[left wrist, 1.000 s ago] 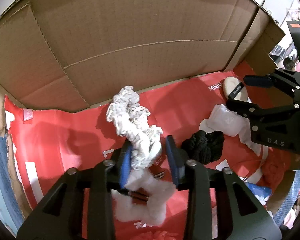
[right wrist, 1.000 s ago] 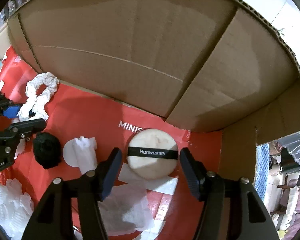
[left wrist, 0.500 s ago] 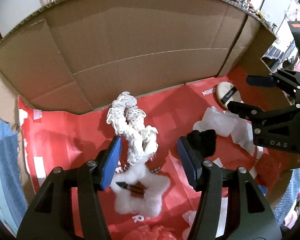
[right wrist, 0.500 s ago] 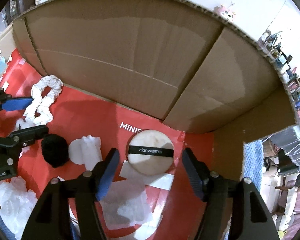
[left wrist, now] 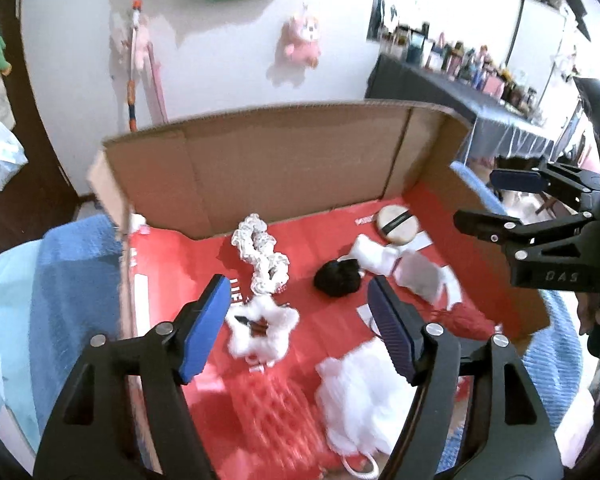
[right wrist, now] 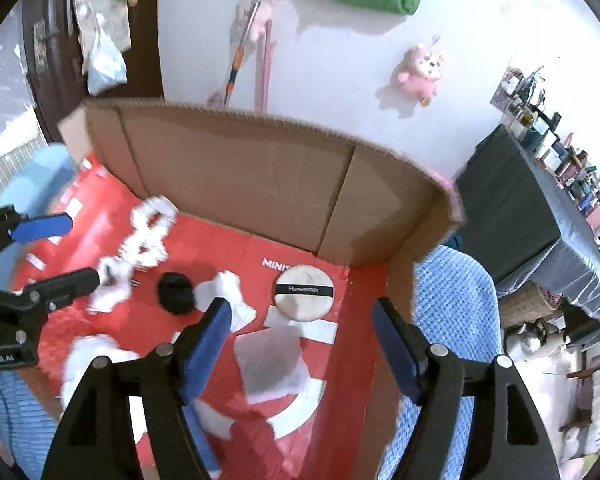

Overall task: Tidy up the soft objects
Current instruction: 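Lift both tools up out of the box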

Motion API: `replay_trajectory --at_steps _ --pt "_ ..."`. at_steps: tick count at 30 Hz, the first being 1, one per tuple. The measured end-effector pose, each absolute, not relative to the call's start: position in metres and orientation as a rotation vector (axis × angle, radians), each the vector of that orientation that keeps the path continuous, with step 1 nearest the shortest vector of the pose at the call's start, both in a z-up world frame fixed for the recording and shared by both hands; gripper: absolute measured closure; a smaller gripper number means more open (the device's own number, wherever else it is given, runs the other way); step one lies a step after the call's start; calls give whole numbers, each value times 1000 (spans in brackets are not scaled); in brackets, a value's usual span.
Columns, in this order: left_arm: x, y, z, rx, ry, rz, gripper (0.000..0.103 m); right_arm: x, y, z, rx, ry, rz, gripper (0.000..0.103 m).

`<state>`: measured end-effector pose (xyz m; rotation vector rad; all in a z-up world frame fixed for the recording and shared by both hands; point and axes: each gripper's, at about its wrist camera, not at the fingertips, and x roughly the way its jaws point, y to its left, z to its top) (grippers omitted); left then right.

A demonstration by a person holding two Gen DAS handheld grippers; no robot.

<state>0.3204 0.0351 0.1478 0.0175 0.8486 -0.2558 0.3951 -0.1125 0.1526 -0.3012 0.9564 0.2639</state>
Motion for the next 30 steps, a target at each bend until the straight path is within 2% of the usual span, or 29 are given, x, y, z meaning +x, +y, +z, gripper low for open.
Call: replay_trajectory --at_steps 3,9,14,19,21,30 --pt "295 38 161 -1 788 -248 28 380 -130 176 -252 886 273 19" --pt "249 39 184 -15 710 -224 28 342 -147 203 -199 797 290 16" --pt "209 42 191 -39 634 -203 20 302 -153 211 -162 723 319 9" --pt "178 42 186 -44 572 -180 19 266 -156 205 -111 658 355 3" --pt "172 41 182 -43 554 -172 13 257 -155 200 -95 638 354 1" --pt "175 26 140 -2 526 -142 11 245 -152 155 -74 564 303 0"
